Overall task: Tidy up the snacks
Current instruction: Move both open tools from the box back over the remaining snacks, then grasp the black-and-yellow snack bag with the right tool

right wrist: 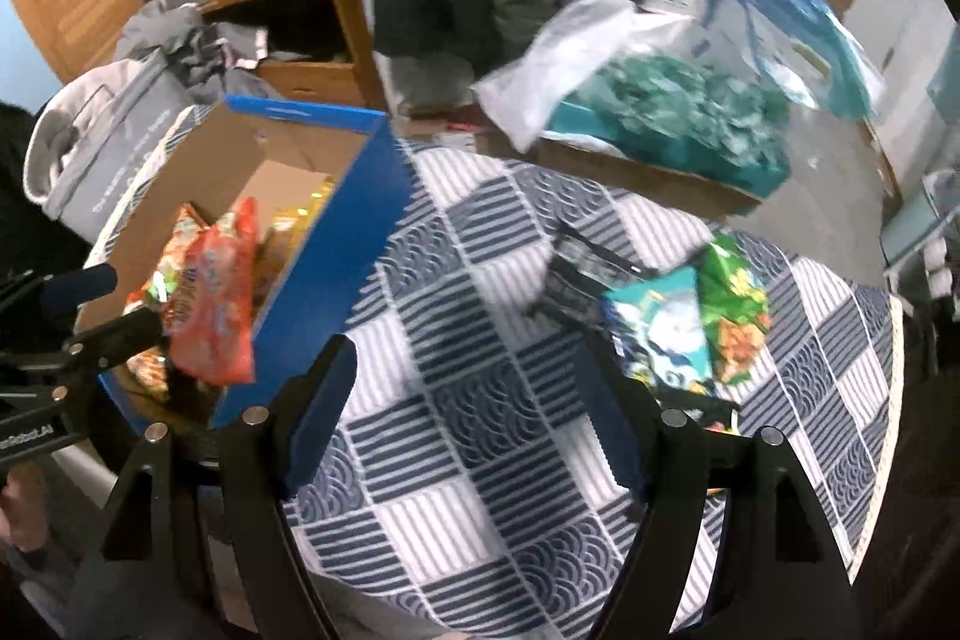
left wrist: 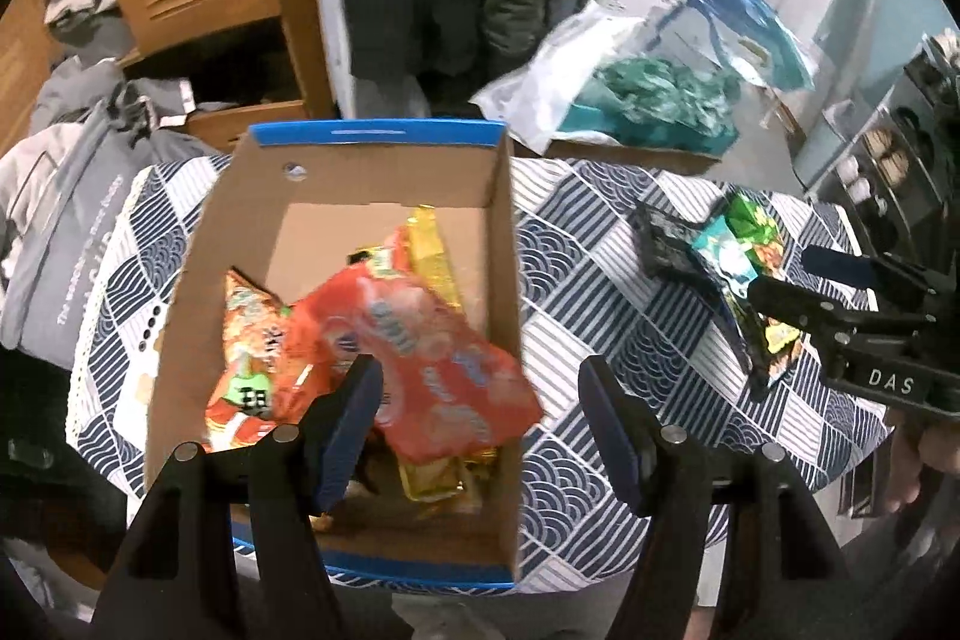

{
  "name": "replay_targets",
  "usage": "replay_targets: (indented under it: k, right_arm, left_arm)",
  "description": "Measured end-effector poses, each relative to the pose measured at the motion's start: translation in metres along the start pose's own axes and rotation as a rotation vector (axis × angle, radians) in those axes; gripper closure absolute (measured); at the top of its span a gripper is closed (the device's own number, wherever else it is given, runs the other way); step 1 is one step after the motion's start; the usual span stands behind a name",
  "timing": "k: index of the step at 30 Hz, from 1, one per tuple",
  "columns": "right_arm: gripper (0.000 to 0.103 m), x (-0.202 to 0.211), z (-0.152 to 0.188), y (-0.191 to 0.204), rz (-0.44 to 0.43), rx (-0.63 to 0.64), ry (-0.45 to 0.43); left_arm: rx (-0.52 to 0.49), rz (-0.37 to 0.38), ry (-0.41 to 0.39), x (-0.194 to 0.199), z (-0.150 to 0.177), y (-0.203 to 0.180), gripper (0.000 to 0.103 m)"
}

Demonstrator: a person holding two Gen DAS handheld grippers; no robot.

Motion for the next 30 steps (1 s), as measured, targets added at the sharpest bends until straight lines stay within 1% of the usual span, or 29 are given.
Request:
replay_targets:
  k: [3, 9, 15, 21, 24, 30]
  right_arm:
    - [0.023, 0.001, 0.01, -0.017, 0.016, -0.03, 0.003]
    - [0.023, 0.003, 0.033, -0.054, 0.044, -0.09, 0.013]
    - [0.023, 0.002, 0.053, -0.083, 0.068, -0.14, 0.029]
    - [0.022, 0.0, 0.069, -0.109, 0.079, -0.182, 0.048]
    - [0.021, -0.005, 0.074, -0.116, 0.079, -0.192, 0.052]
    - [0.021, -0.031, 0.089, -0.132, 0.066, -0.202, 0.103]
  left_arm:
    - [-0.026, 0.001, 0.006, -0.002, 0.001, -0.017, 0.034]
    - [-0.067, -0.011, 0.022, -0.011, 0.003, -0.047, 0.032]
    - [-0.105, -0.006, 0.058, -0.026, 0.006, -0.076, 0.032]
    - [-0.122, 0.004, 0.095, -0.044, 0.01, -0.102, 0.032]
    - [-0.129, 0.005, 0.11, -0.055, 0.011, -0.112, 0.032]
    - [-0.125, 0.006, 0.151, -0.08, 0.013, -0.127, 0.032]
Point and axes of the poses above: each gripper's, at about its wrist camera, not at the fingertips, and x roughly against the way its jaws point, y to its left, z to its underside, the point moved 1 cm from there along -x, roughly the way its jaws point, and after that the axes turned 9 degrees about x, right-handed, at the moved point
